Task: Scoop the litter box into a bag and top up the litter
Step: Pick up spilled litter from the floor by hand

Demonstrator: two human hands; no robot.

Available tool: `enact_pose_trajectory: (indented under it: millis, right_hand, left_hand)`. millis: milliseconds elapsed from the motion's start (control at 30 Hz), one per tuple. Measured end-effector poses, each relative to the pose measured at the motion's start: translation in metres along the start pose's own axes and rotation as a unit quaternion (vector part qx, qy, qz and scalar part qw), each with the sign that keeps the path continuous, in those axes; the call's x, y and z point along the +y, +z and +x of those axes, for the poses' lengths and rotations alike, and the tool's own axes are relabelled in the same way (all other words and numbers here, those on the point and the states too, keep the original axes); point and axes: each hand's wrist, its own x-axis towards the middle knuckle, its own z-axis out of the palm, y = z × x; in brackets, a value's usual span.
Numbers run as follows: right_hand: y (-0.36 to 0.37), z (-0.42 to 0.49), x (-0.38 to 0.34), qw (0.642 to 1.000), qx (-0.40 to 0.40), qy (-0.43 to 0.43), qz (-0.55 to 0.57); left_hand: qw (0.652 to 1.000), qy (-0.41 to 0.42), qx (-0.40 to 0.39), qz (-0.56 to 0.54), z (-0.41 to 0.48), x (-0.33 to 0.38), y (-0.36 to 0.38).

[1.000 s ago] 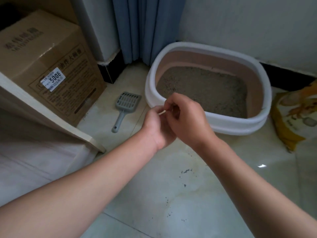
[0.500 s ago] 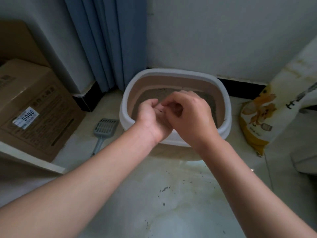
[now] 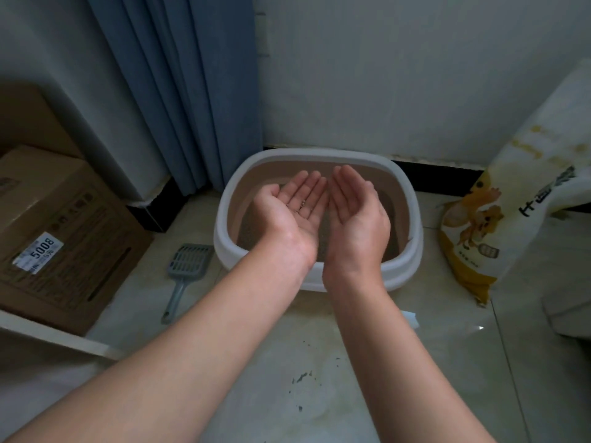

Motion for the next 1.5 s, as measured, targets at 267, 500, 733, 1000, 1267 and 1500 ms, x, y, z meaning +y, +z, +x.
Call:
enact_pose_trajectory:
  millis: [267, 500, 733, 1000, 1267, 1500]
  right_hand:
    - [0.017, -0.002, 0.007, 0.979, 0.0, 0.104, 0.174]
    - [0.041, 0.004, -0.001, 0.975, -0.029, 0.112, 0.192]
    - [0.072, -0.006, -0.024, 0.966, -0.028, 0.159, 0.202]
    - [0.136, -0.045, -0.116, 0.965, 0.005, 0.181, 0.187]
    - [0.223, -0.073, -0.237, 0.958, 0.025, 0.169, 0.231]
    - [0.286, -0.104, -0.337, 0.955, 0.03, 0.152, 0.252]
  left_hand:
    - [0.999, 0.034, -0.013, -0.014, 0.004, 0.005, -0.006]
    - [0.997, 0.065, -0.044, -0.026, 0.005, 0.024, 0.007]
    - [0.996, 0.078, -0.018, -0.048, -0.015, 0.052, 0.032]
    - [0.996, 0.065, 0.036, -0.048, -0.092, 0.099, 0.113]
    - [0.992, 0.08, 0.042, -0.085, -0.172, 0.156, 0.226]
    - [0.996, 0.039, 0.001, -0.08, -0.24, 0.199, 0.311]
